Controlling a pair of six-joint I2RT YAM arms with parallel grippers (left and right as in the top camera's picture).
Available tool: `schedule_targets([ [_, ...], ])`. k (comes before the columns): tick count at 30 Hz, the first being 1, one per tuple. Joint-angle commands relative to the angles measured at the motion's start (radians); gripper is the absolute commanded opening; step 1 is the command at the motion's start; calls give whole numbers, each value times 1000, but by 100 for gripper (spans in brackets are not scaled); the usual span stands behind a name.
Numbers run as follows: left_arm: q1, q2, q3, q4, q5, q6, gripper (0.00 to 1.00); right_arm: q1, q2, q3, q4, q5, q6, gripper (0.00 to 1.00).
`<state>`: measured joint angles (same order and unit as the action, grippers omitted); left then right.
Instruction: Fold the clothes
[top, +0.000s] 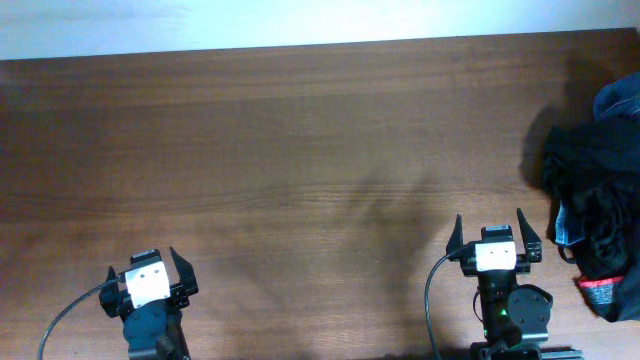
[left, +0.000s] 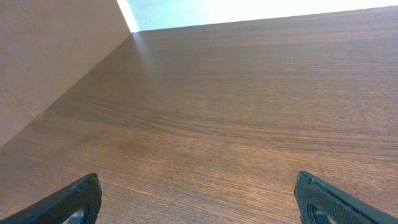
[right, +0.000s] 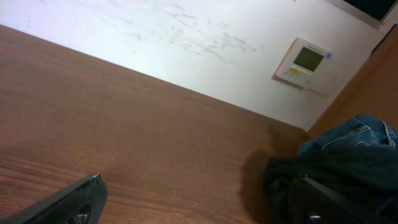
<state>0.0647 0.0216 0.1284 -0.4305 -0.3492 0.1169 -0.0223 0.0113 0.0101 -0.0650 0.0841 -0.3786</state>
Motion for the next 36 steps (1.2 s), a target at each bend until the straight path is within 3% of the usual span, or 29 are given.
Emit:
schedule_targets([
  [1, -5, -10, 0, -12, -21, 20, 99, 6, -3, -5, -9, -10, -6, 99],
  [24, -5, -10, 0, -12, -21, 20, 100, 7, -3, -5, 40, -40, -6, 99],
  [30, -5, -10, 0, -12, -21, 20, 99, 9, -3, -2, 47, -250, -3, 99],
  [36, -5, -10, 0, -12, -21, 20, 99, 9, -3, 91, -6, -268, 159, 99],
])
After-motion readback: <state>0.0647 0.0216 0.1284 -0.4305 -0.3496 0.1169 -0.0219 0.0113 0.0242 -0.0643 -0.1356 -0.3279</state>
